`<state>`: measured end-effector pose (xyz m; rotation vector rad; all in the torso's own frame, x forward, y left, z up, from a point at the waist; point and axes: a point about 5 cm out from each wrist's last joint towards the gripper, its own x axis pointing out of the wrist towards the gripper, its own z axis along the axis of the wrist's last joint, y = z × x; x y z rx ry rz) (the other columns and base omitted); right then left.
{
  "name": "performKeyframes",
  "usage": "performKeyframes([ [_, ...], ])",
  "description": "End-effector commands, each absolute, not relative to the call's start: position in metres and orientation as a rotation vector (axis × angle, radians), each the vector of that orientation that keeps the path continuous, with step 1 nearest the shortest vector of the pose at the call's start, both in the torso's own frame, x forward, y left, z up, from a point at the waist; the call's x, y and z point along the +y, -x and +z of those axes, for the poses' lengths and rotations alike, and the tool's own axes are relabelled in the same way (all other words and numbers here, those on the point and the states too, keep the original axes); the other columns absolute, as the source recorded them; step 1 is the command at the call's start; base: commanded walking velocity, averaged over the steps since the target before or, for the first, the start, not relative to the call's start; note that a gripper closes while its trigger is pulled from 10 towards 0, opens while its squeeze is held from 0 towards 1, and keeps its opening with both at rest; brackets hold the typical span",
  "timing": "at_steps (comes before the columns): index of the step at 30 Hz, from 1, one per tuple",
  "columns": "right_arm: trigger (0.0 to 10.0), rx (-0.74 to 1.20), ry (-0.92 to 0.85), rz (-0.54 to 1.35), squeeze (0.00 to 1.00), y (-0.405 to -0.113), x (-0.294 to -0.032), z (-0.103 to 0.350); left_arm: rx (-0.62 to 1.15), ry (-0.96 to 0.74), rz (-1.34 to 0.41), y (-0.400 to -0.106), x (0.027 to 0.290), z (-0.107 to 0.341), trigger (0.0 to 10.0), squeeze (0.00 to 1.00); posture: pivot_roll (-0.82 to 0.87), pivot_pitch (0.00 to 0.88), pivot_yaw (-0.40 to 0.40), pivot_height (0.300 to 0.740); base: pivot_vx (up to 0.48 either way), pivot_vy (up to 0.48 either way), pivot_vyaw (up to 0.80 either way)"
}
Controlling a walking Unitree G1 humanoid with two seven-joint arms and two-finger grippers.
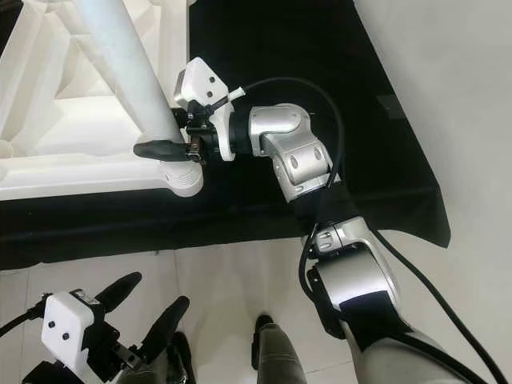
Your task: Building children table
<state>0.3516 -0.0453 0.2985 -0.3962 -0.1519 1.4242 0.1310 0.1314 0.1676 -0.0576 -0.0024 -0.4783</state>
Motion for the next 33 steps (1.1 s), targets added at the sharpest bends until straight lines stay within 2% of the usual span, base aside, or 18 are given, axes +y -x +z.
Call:
performKeyframes([
  [1,10.0,0.09,0.339,1.49,0.0,-0.351,-0.042,0.243,0.012,0.05,-0.481,-0.127,0.131,0.167,10.0,0.0,0.01,0.379,-0.014,0.74,0.0,0.0,0.0],
  [7,10.0,0.112,0.301,1.389,0.0,-0.347,-0.042,0.232,0.014,0.051,-0.482,-0.125,0.131,0.167,10.0,0.0,0.01,0.386,-0.021,0.74,0.0,0.0,0.0],
  [8,10.0,0.124,0.252,1.212,0.0,-0.348,-0.041,0.224,0.015,0.051,-0.481,-0.125,0.131,0.167,10.0,0.0,0.01,0.388,-0.03,0.74,0.0,0.0,0.0],
  [9,10.0,0.124,0.252,1.212,0.0,-0.348,-0.041,0.224,0.015,0.051,-0.481,-0.125,0.131,0.167,10.0,0.0,0.01,0.388,-0.03,0.74,0.0,0.0,0.0],
  [10,10.0,0.139,0.204,0.969,0.0,-0.34,-0.041,0.208,0.015,0.051,-0.479,-0.124,0.131,0.167,10.0,0.0,0.0,0.394,-0.036,0.74,0.0,0.0,0.0],
  [11,10.0,0.16,0.158,0.821,0.0,-0.318,-0.039,0.192,0.014,0.05,-0.476,-0.124,0.132,0.168,10.0,0.0,0.01,0.399,-0.034,0.74,0.0,0.0,0.0],
  [13,10.0,0.16,0.158,0.821,0.0,-0.318,-0.039,0.192,0.014,0.05,-0.476,-0.124,0.132,0.168,10.0,0.0,0.01,0.399,-0.034,0.74,0.0,0.0,0.0],
  [15,10.0,0.197,0.079,0.683,0.0,-0.286,-0.035,0.177,0.013,0.05,-0.475,-0.124,0.133,0.169,10.0,0.0,0.0,0.41,-0.018,0.74,0.0,0.0,0.0],
  [21,10.0,0.094,0.06,0.643,0.0,-0.294,-0.023,0.193,0.02,0.049,-0.492,-0.128,0.134,0.166,10.0,0.0,-0.01,0.377,-0.009,0.74,0.0,0.0,0.0],
  [27,10.0,0.067,0.085,0.658,0.0,-0.297,-0.023,0.202,0.003,0.03,-0.48,-0.133,0.135,0.166,10.0,0.0,0.0,0.365,-0.02,0.74,0.0,0.0,0.0],
  [33,10.0,-0.046,0.014,0.695,0.0,-0.311,-0.024,0.229,0.011,0.076,-0.434,-0.143,0.139,0.165,10.0,0.0,0.0,0.342,-0.026,0.74,0.0,0.0,0.0],
])
